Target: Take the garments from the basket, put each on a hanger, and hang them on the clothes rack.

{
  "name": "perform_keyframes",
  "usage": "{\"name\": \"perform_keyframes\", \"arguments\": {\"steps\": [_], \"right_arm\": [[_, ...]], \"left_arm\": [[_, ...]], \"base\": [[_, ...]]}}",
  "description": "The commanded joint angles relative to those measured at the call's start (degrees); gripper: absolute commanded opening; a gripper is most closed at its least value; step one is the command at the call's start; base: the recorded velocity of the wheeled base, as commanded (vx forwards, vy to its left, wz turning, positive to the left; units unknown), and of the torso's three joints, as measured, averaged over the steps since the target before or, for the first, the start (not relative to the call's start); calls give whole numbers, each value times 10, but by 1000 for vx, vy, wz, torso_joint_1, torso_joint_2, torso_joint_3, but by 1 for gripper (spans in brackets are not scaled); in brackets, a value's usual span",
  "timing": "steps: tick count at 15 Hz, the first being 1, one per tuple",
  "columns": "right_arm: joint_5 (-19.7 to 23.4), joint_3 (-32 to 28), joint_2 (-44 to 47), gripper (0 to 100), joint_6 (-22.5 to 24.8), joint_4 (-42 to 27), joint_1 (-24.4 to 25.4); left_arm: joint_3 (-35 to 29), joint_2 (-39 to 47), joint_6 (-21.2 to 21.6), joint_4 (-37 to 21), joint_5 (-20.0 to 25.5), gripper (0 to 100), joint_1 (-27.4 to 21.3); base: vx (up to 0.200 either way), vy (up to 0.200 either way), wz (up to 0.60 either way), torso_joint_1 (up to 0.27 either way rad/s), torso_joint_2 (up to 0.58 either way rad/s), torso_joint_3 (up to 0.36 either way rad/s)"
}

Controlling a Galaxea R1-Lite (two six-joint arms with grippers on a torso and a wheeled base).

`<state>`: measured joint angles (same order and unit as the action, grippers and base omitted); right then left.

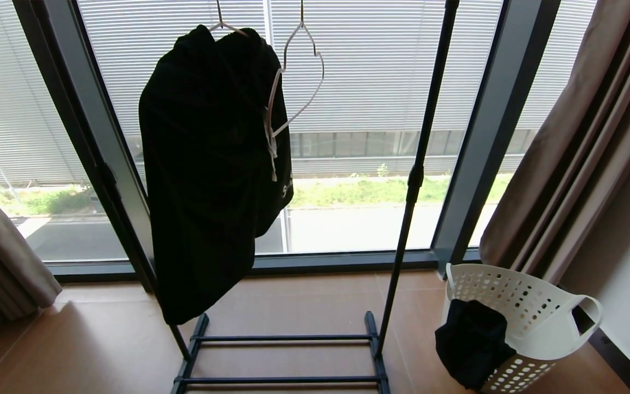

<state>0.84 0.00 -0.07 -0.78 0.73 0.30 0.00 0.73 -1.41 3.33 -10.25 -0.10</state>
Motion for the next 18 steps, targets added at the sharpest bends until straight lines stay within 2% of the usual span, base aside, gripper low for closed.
{"name": "perform_keyframes", "arguments": {"steps": [1,6,15,18], "right_arm": [[0,0,1,100,0,1,0],[0,0,1,100,0,1,0],[0,0,1,100,-1,1,0],[0,0,1,100,0,1,0]], "left_arm": [[0,1,-1,1,0,100,0],[0,1,-1,1,1,100,-1],[0,1,-1,1,1,100,0],[0,1,-2,1,0,100,0]], "base": [[0,0,0,12,349,310],[0,0,0,-9,78,72],[0,0,-600,4,7,8],[0,-200,0,4,7,2]]}}
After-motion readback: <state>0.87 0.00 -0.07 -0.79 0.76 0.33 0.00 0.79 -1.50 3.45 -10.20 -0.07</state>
